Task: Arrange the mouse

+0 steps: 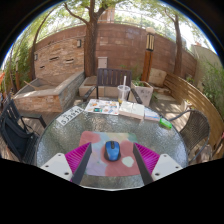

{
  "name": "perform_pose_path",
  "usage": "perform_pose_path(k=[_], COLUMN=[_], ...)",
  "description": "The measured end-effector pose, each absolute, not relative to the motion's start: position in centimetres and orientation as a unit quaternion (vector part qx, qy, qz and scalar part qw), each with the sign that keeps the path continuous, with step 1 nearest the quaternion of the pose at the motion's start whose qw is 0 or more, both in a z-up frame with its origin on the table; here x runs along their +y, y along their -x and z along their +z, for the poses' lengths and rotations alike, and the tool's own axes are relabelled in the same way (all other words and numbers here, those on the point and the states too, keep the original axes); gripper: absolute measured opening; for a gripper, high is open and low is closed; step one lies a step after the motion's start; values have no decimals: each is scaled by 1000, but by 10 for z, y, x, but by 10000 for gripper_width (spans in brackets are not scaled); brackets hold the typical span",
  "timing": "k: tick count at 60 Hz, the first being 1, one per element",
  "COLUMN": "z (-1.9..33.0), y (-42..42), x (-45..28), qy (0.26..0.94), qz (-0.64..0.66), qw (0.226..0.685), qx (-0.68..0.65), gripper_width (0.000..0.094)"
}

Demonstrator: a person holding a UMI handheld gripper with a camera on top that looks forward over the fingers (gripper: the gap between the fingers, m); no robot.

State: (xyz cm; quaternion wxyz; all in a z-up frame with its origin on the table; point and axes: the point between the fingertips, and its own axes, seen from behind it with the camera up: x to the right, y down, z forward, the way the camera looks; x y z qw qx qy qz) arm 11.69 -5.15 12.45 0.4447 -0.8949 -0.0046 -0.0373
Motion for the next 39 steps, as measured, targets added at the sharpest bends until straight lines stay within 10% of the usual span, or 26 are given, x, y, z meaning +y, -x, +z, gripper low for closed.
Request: perform_pose_path(k=[14,39], z=[187,199], y=[-96,-89], x=[-135,-180], qy=[896,900], qz=[-49,-58], qw=[442,432], qx=[6,12], gripper_width=[849,849])
